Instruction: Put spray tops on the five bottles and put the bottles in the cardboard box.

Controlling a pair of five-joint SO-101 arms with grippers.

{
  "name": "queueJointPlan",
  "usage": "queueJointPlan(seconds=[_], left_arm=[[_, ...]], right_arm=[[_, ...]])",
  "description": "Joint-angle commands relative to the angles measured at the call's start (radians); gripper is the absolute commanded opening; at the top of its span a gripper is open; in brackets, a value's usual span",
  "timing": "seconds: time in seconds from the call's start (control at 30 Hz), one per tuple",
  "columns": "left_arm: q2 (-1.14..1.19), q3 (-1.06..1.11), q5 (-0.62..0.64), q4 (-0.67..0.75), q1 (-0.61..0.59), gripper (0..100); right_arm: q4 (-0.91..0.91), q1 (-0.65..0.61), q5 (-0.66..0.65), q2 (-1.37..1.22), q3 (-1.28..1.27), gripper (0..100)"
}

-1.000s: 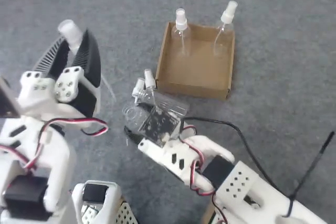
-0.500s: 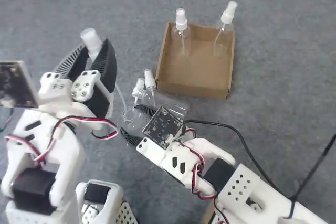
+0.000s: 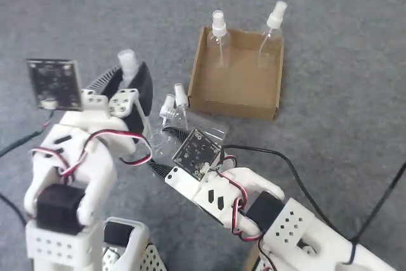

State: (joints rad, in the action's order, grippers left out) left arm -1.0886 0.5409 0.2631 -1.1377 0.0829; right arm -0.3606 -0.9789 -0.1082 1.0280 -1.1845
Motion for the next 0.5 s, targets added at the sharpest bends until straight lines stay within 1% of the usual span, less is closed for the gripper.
queueJointPlan(seconds=[0.0, 0.1, 0.2, 0.27, 0.47], left_arm=[[-0.023, 0.021, -0.043, -0.005, 0.003, 1], [-0.023, 0.047, -0.043, -0.006, 0.005, 1], [-0.025, 0.050, -0.043, -0.014, 0.005, 1], [-0.025, 0.044, -0.043, -0.034, 0.008, 1], [-0.025, 0.041, -0.046, -0.031, 0.121, 1]], right_arm=[[0.008, -0.001, 0.021, 0.050, 0.011, 0.6], [0.053, 0.022, 0.031, 0.050, 0.003, 0.6], [0.147, 0.073, 0.118, 0.042, -0.040, 0.6], [0.176, 0.090, 0.158, 0.039, -0.057, 0.6], [0.174, 0.090, 0.160, 0.039, -0.061, 0.6]])
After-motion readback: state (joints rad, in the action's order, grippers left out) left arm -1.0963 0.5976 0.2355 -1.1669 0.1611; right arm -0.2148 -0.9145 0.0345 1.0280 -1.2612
